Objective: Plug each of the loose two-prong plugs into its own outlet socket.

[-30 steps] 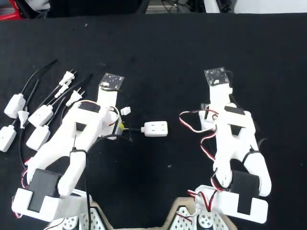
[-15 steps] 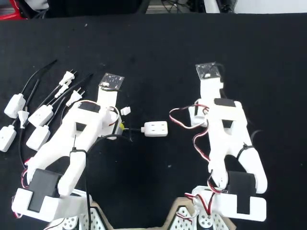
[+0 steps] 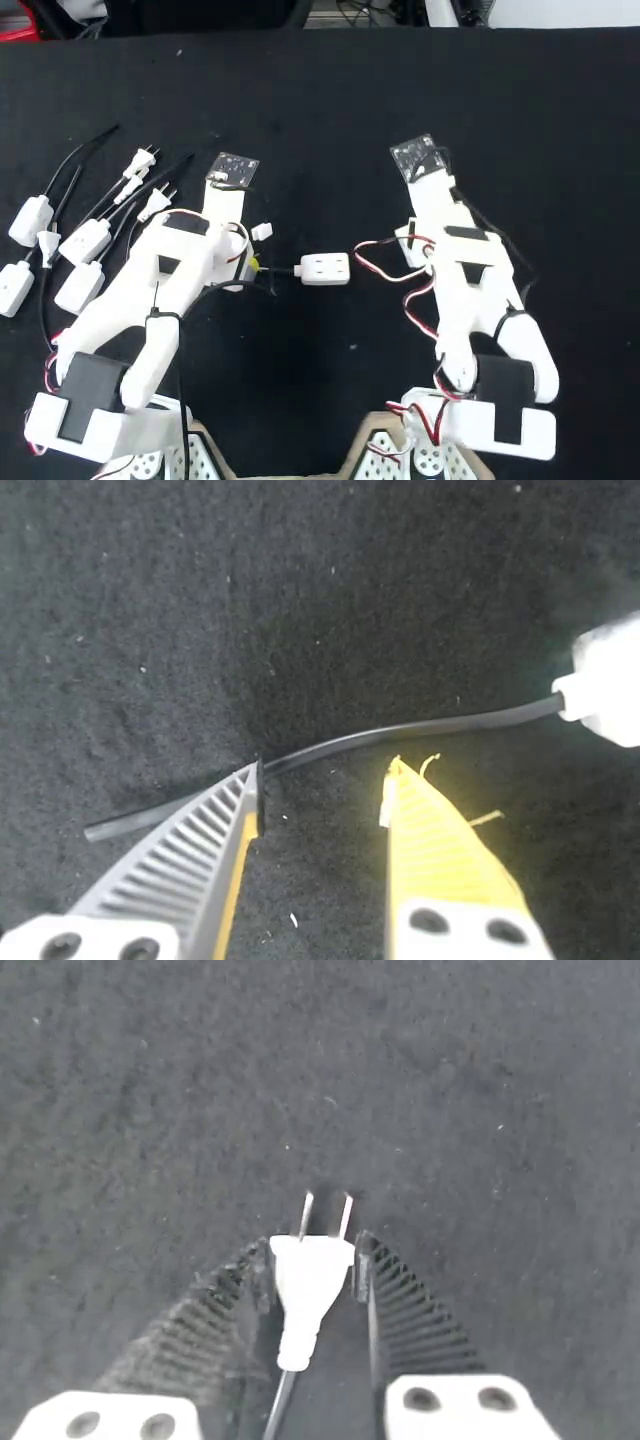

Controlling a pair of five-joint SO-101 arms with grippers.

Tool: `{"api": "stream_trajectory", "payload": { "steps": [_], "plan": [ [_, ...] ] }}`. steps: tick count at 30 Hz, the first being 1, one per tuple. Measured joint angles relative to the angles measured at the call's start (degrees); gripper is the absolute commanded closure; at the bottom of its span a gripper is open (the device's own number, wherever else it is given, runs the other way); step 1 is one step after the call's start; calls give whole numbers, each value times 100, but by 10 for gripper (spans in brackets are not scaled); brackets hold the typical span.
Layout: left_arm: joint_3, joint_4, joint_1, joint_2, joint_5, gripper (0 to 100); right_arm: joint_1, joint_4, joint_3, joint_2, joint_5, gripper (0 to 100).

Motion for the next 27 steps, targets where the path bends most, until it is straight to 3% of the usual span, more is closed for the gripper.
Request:
{"api": "stream_trajectory", "payload": {
  "steps": [15,27],
  "plan": [
    [0,0,0,0,0,798,70,378,-264,360,53,871],
    [0,0,0,0,0,798,897,396,-264,360,44,871]
  ]
}}
